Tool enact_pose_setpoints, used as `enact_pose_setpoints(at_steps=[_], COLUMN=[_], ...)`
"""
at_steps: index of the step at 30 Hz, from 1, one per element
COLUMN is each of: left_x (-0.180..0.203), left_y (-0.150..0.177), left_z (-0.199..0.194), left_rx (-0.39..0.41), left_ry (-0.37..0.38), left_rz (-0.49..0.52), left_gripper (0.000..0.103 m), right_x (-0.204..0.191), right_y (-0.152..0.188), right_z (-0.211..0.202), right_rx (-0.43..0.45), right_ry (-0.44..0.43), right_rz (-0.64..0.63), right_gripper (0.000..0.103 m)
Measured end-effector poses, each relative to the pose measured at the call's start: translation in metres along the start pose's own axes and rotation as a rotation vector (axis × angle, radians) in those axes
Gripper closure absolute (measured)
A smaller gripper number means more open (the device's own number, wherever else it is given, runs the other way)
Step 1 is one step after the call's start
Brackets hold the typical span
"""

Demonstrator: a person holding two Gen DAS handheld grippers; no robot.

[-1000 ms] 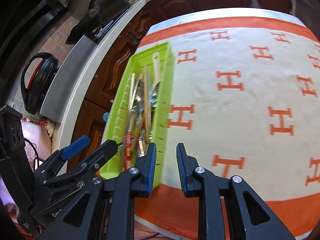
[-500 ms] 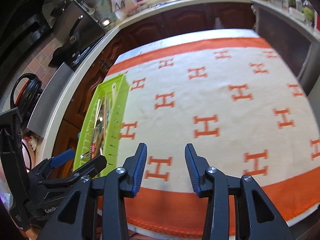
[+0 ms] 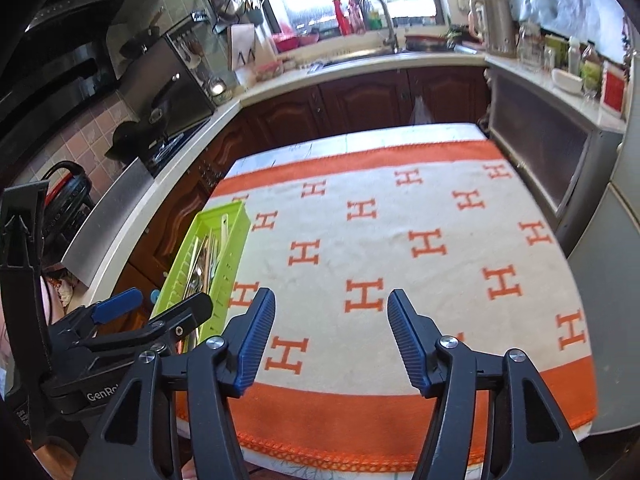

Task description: Organize utensils

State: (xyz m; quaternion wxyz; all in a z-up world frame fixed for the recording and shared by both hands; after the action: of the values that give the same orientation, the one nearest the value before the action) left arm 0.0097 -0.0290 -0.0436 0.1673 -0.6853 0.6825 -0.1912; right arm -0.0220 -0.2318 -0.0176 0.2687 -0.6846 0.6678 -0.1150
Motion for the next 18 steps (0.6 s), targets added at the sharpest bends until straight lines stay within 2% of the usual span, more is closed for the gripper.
enact_pose_setpoints(at_steps=[11,18], left_x=[0.016,0.014], left_y=[-0.003,-0.003], left_z=[-0.009,-0.012], left_rx=[0.061,0.062], left_ry=[-0.068,-0.061], left_rz=[0.028,0.014], left_gripper=[0.001,0.001], right_x=[0.014,0.011], right_y=[0.003,0.002], right_z=[-0.021,-0.024], right_rx=[0.056,0.074], right_ry=[0.033,0.041], right_rz=[0.011,0.001], right_gripper=[0.039,0.039])
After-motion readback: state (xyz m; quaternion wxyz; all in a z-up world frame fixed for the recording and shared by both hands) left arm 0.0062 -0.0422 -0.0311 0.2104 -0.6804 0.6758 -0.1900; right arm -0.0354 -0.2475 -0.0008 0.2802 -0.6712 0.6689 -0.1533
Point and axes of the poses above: each gripper's, at about its wrist camera, not at the fingertips, and z roughly the way its jaws point, x to its right, y to its underside, the point moved 1 cm from there along z, roughly the way its jaws point, and after that the axes turned 9 degrees about -x, right-handed, at the moved point
